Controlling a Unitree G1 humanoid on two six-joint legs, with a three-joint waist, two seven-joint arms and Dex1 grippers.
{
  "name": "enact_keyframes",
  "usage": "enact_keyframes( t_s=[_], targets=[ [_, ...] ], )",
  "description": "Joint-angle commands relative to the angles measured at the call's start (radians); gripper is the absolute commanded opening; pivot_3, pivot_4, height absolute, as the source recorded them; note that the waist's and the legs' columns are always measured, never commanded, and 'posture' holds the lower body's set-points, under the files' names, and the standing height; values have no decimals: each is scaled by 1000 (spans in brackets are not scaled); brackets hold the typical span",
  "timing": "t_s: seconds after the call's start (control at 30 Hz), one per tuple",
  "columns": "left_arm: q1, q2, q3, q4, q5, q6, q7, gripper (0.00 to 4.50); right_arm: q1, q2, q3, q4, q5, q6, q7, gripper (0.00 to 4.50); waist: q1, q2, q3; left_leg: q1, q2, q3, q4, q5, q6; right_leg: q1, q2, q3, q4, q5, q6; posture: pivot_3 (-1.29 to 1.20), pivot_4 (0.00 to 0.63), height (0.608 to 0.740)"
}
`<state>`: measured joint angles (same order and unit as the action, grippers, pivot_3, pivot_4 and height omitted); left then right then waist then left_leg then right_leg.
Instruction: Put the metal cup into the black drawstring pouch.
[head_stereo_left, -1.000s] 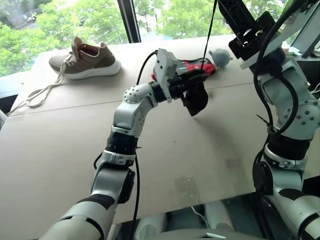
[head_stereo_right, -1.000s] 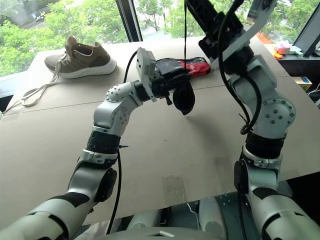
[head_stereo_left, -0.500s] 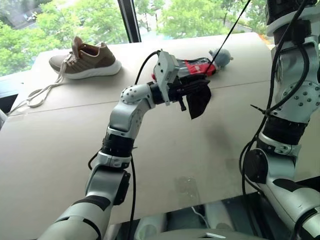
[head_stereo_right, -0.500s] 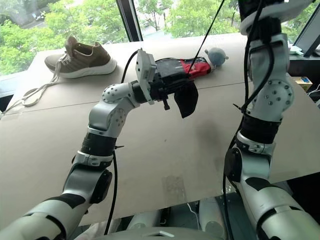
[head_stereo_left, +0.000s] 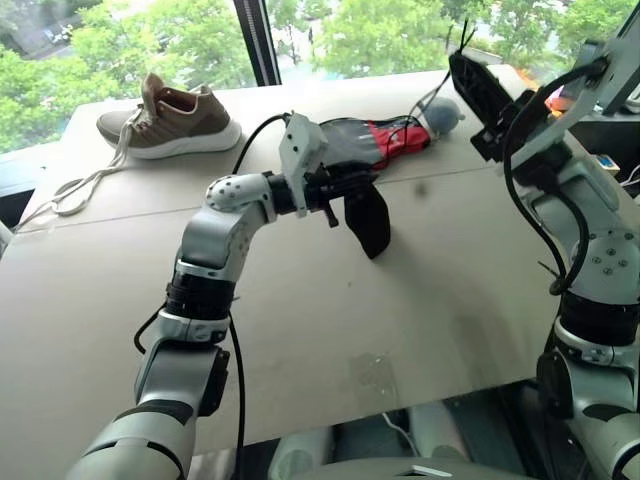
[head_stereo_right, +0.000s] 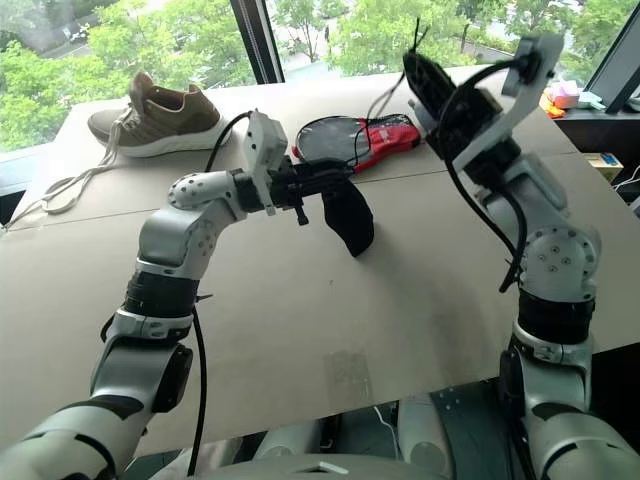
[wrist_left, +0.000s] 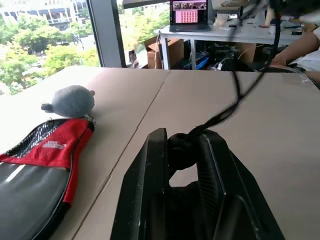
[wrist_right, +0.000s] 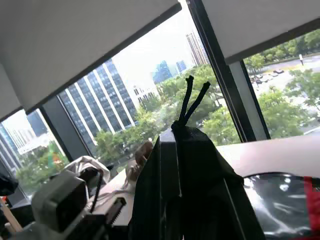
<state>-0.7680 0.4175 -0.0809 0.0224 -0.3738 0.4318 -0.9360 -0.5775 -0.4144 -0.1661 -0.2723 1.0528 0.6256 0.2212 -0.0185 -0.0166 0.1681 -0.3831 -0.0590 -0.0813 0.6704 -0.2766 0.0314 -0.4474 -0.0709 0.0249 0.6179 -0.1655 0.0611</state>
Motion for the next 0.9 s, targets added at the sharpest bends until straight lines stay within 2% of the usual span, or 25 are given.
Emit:
enact_keyframes(
  t_s=[0.03,0.07,0.1,0.17,0.27,0.3,0.33,0.43,0.53,0.73,0.9],
  targets=[
    [13,-40,-29,-95,-41,41,8,896,62,-44,1,18,-116,-41,69,0,4,0,0,0,0,0,0,0,-1,0,0,0,0,0,0,0,150,740],
    [34,-44,-42,-105,-42,51,5,1290,92,-62,4,35,-143,-43,96,0,5,0,0,0,0,0,0,0,-1,0,0,0,0,0,0,0,150,740],
    [56,-43,-50,-121,-52,69,-3,1510,120,-75,2,43,-158,-39,119,275,5,0,0,0,0,0,0,0,-1,0,0,0,-1,0,0,0,150,740],
    [104,-20,-52,-155,-68,105,-18,2373,174,-94,-1,41,-181,-40,164,868,3,0,0,1,0,1,0,0,-1,0,0,1,-1,0,0,0,150,740],
    [179,49,-15,-189,-105,172,-42,3714,254,-123,-18,49,-202,-21,206,2236,-7,0,0,1,3,3,-1,0,-1,0,2,3,0,0,0,0,150,740],
    [207,79,-1,-208,-133,201,-65,4143,282,-141,-17,48,-212,-15,232,2530,-8,0,0,2,3,3,-1,0,0,0,2,3,0,0,0,0,150,740],
    [242,113,17,-235,-171,239,-89,4406,312,-164,-15,46,-224,-12,262,2530,-8,0,0,2,3,3,-1,-2,3,0,2,3,1,0,0,0,150,740],
    [374,226,66,-318,-252,307,-150,4406,386,-212,-15,46,-253,-22,345,2530,-15,0,0,3,4,4,-1,-2,4,0,2,3,1,0,0,0,150,740],
    [480,266,114,-324,-233,286,-106,4406,422,-202,-36,67,-279,-72,385,2530,-13,0,0,3,4,4,0,-3,4,1,2,3,0,0,0,0,150,740],
    [694,246,255,-259,-134,146,41,4406,497,-173,-39,132,-364,-244,527,2530,-2,0,0,6,4,3,0,-3,4,6,2,1,-2,-1,0,0,150,740],
    [873,229,322,-255,-54,9,115,4406,531,-190,-14,220,-446,-353,663,2530,6,0,0,6,4,4,-1,-3,4,5,1,2,-2,0,0,0,150,740]
  ],
)
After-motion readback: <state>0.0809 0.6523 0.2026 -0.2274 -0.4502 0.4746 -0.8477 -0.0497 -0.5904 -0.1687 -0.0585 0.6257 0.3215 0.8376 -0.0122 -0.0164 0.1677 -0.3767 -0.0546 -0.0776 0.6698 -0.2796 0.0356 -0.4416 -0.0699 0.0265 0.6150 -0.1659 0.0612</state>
